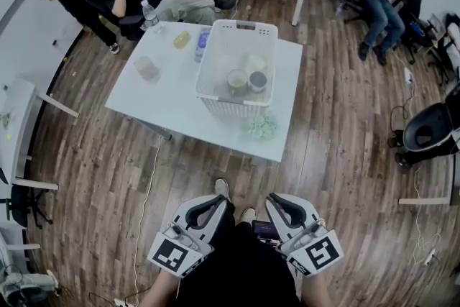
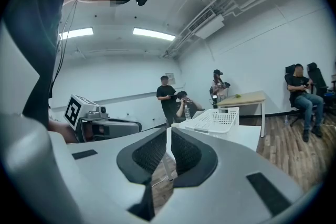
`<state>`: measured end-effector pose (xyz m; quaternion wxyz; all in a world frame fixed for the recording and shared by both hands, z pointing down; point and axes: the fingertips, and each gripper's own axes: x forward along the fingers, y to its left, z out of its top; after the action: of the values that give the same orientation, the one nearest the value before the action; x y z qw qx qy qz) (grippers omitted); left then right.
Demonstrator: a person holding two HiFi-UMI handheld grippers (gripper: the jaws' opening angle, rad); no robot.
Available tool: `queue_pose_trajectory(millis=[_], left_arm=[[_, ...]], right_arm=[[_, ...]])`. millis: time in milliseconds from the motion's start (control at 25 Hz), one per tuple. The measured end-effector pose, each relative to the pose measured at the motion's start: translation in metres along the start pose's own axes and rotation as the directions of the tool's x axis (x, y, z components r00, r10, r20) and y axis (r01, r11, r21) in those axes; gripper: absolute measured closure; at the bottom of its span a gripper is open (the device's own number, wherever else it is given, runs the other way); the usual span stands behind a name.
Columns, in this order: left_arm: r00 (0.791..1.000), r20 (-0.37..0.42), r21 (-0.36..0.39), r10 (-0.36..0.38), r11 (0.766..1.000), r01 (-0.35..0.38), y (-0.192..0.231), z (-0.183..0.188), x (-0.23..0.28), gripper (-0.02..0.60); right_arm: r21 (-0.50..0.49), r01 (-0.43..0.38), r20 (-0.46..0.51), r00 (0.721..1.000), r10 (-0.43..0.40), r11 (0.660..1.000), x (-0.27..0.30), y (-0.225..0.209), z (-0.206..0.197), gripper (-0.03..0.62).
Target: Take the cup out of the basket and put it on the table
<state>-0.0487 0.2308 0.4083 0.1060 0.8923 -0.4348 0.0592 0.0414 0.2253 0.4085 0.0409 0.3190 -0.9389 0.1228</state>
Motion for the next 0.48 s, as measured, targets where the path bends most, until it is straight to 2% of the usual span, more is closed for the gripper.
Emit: queue_pose_trajectory(millis=[480], left_arm=[[0.994, 0.046, -0.002, -0.100, 0.995, 0.100, 0.080, 0.039, 0.056, 0.563]], right_arm=[[-0.053, 0.053, 0.001, 0.999, -0.053, 0.997, 0.087, -0.040, 0.044, 0.553]])
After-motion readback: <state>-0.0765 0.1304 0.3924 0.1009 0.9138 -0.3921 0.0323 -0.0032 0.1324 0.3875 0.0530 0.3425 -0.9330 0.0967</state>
